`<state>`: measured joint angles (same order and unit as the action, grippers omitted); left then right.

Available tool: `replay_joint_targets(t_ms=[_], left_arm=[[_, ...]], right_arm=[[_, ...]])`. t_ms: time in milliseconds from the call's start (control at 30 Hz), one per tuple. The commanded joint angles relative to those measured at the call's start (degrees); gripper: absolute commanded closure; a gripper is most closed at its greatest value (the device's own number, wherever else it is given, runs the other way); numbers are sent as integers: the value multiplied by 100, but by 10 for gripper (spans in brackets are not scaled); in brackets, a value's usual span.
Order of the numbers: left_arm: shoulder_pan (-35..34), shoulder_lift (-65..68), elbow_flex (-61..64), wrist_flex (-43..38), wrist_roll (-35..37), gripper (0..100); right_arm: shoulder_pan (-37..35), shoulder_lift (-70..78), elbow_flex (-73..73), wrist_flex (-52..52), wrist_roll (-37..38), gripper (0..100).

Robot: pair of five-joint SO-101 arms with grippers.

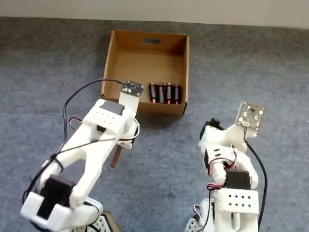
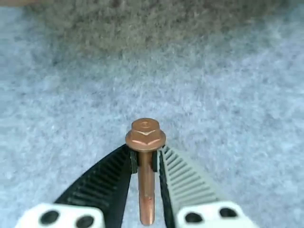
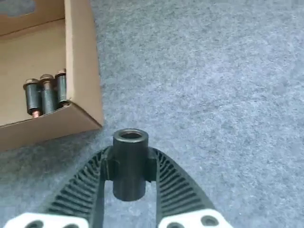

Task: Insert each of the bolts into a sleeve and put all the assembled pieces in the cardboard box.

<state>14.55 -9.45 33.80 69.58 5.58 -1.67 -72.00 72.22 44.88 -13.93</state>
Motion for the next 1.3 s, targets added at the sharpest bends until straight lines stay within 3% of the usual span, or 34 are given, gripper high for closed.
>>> replay_joint_targets(t_ms=[0, 200, 367, 567, 733, 800, 933, 1067, 1267], left_arm=[[-92, -989, -40, 290, -26, 993], [-84, -2501, -22, 352, 9, 993], [-57, -3371, -40, 308, 9, 993], [-66, -4198, -22, -888, 9, 993], [-48, -4655, -22, -2119, 18, 993], [-48, -4752, -22, -2418, 18, 993], [-48, -4875, -22, -2734, 18, 993], [101, -4945, -22, -2980, 35, 993], [620, -4901, -13, -3095, 659, 993]], right_arm=[[-444, -84, -409, -110, -9, 993], [-1253, -84, -409, -136, 0, 990], [-1789, -84, -382, -743, 0, 990], [-1895, -48, -338, -1727, 0, 990], [-2097, -75, -251, -1833, 18, 991], [-2290, -84, -224, -1833, 360, 991], [-2703, -84, -207, -1842, 1143, 991], [-2756, -84, -215, -1965, 1160, 991], [-2747, -92, -180, -2378, 1178, 991]])
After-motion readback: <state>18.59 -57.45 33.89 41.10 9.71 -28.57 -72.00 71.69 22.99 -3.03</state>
